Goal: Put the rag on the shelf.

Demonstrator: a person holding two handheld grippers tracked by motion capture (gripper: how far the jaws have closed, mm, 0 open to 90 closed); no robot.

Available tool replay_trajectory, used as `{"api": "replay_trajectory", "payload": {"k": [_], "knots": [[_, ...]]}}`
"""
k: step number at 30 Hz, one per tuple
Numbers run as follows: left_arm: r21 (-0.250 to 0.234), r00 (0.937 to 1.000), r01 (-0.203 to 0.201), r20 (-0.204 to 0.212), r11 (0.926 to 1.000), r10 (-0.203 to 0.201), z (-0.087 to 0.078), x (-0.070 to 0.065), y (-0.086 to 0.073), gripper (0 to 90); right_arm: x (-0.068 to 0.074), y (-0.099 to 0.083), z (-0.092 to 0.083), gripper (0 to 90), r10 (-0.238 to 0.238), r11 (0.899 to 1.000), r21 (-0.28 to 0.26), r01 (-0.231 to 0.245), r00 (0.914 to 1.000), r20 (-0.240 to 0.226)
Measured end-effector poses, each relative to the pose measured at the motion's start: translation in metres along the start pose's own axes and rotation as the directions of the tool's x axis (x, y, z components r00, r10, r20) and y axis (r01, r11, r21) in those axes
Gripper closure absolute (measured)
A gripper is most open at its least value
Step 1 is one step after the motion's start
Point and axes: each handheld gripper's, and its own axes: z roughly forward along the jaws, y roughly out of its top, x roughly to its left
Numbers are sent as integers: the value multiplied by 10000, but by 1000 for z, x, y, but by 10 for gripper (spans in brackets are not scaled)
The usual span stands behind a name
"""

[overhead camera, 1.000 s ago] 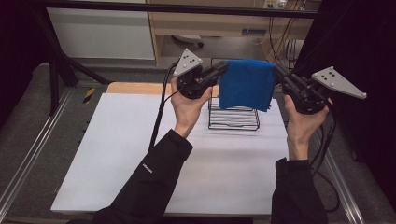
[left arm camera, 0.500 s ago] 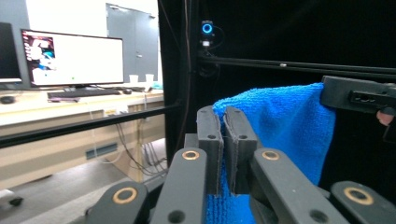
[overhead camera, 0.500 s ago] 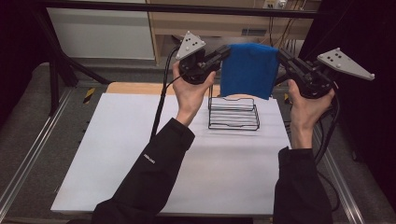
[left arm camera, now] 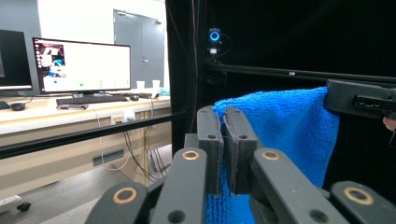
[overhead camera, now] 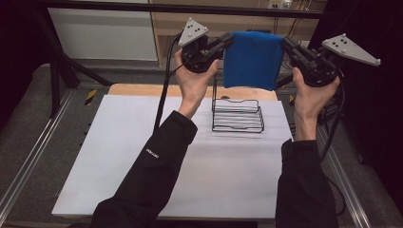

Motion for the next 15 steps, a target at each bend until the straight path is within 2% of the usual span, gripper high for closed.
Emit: {"api": "replay_trajectory", "payload": {"k": [6, 15], "knots": [[-71, 9999, 22, -152, 10000, -23, 8, 4, 6, 862, -4, 6, 9, 870, -108, 9999, -23, 108, 9999, 32], [-27, 9991, -10, -424, 10000, 9, 23, 13, 3, 862, -15, 4, 24, 870, -67, 10000, -32, 68, 9999, 130]]}}
